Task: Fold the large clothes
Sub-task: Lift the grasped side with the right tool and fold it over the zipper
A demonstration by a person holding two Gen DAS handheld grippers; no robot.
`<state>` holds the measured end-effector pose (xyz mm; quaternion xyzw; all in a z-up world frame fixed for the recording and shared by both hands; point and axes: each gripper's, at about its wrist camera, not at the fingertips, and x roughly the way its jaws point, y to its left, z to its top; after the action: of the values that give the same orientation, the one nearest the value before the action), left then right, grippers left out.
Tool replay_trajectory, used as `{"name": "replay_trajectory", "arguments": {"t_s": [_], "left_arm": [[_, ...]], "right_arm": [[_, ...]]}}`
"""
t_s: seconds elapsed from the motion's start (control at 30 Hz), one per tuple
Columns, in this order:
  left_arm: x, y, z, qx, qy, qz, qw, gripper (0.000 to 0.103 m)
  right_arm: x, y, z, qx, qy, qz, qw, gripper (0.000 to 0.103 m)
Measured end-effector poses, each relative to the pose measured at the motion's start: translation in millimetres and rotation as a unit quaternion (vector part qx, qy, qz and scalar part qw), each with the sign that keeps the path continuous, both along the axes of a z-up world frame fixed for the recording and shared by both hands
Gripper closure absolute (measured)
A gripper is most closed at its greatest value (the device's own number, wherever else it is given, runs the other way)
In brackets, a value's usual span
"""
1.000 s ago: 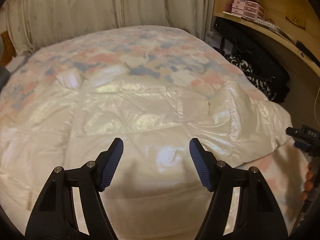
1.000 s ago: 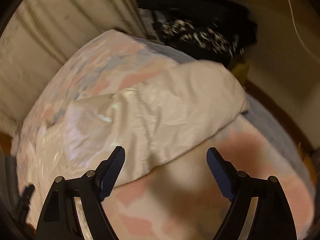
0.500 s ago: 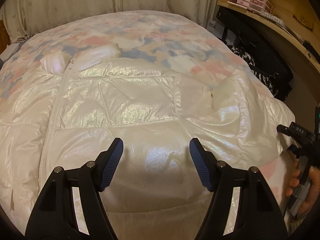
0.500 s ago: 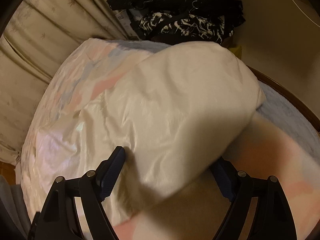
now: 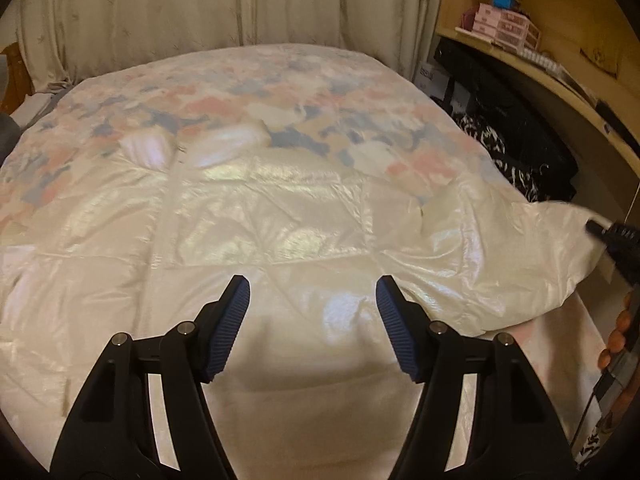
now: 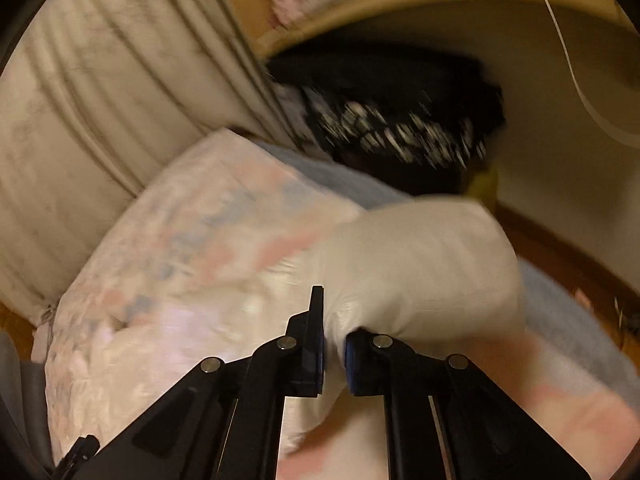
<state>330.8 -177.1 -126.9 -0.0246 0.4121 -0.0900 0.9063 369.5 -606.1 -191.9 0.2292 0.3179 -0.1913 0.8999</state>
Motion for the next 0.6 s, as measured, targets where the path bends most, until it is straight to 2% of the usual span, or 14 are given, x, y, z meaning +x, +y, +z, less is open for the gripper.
{"name": "replay_trajectory", "arguments": {"t_s": [0.13, 0.2, 0.33, 0.47, 0.6], "left_arm": [[-13.3, 30.9, 20.6, -0.011, -0.007, 0.018, 0.9998, 0.04], [-20.3, 51.1, 30.1, -0.015, -0.014, 0.033, 0.9992, 0.04], [-32.0, 93.2, 40.4, -0.021, -0.02, 0.059, 0.9978, 0.04], [-43.6, 140.7, 41.4, -0.029, -0.018, 0.081, 0.9961, 0.039], [-51.1, 179.1, 26.7, -0.031, -0.003, 0.099, 0.9946, 0.039]], "right_arm": [[9.8, 64.6, 54.4, -0.038, -0.046, 0.064, 0.996, 0.096], [15.9, 109.3, 82.7, -0.052, -0.072, 0.114, 0.99, 0.096], [32.5, 192.4, 108.9, -0.07, -0.09, 0.198, 0.974, 0.096], [51.4, 284.6, 95.6, -0.092, -0.067, 0.291, 0.95, 0.096], [63.4, 366.8, 42.2, -0.114, -0.015, 0.357, 0.927, 0.096]]}}
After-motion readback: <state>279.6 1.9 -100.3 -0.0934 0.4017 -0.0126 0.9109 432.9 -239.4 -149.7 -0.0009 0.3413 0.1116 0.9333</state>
